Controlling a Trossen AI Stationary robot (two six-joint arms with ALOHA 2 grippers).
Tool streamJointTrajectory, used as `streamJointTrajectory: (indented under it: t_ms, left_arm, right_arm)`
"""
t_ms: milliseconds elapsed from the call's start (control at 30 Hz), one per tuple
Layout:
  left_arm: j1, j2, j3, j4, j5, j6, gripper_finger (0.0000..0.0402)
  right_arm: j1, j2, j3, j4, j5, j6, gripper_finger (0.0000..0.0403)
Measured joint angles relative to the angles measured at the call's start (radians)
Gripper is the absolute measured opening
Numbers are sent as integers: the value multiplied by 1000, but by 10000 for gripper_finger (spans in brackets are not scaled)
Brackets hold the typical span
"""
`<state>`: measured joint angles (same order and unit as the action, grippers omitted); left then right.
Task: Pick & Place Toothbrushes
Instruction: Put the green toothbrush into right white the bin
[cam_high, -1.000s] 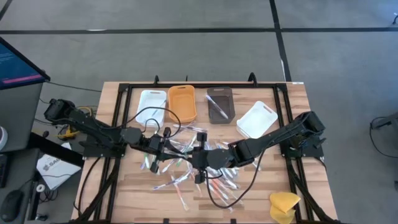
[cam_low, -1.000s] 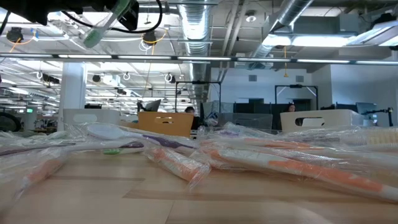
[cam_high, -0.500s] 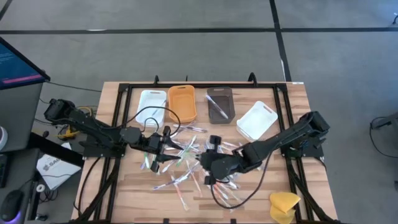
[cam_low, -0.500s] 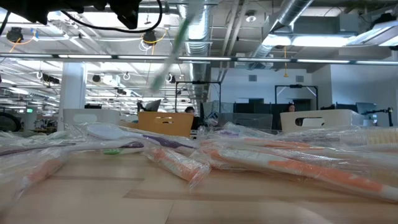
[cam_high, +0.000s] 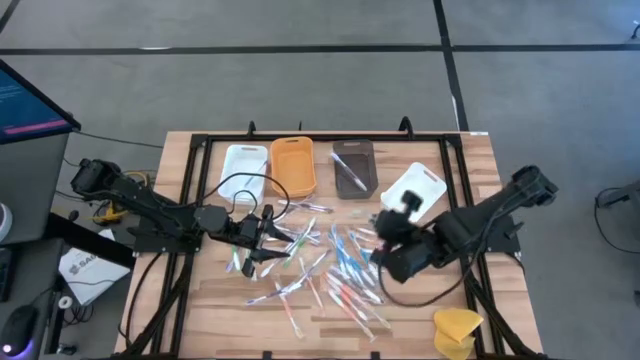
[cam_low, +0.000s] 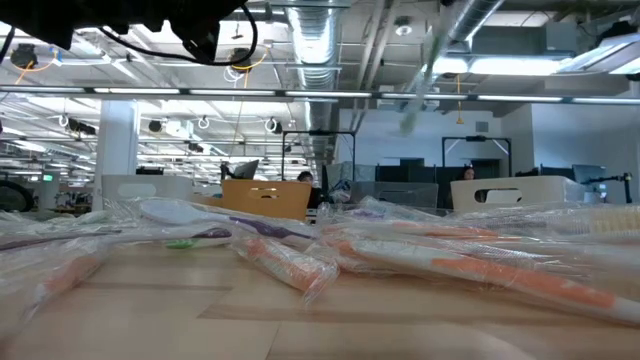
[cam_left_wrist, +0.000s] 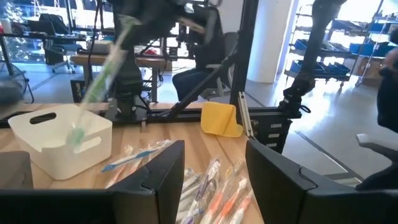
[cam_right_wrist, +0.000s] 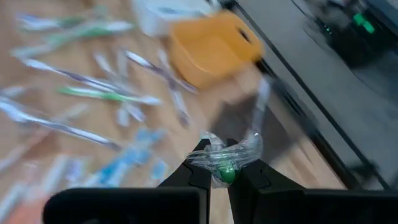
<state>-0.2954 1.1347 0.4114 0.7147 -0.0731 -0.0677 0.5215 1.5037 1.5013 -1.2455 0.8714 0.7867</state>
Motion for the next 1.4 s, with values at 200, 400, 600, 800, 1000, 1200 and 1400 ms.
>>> streamJointTrajectory:
  t_ms: [200,400,600,800,1000,1200,1400]
  left_arm:
    - [0,0,0,-1,-1,0,165]
    - [0,0,0,-2,-1,0,160]
    - [0,0,0,-16,-1,0,159]
    - [0,0,0,-45,-1,0,158]
    - [0,0,0,-47,-1,0,158]
    - [0,0,0,-64,-1,0,158]
    - [0,0,0,-72,-1,8,158]
  right_arm:
    - [-18,-20,-1,-336,-13,309,19]
    - [-52,-22,-8,-332,-33,294,19]
    - [-89,-9,-13,-328,-71,263,19]
    - [-144,-11,-14,-325,-138,224,19]
    - [-207,-23,-41,-324,-200,142,19]
    - [-229,-149,-172,-327,-205,188,19]
    - [-232,-282,-327,-328,-189,287,19]
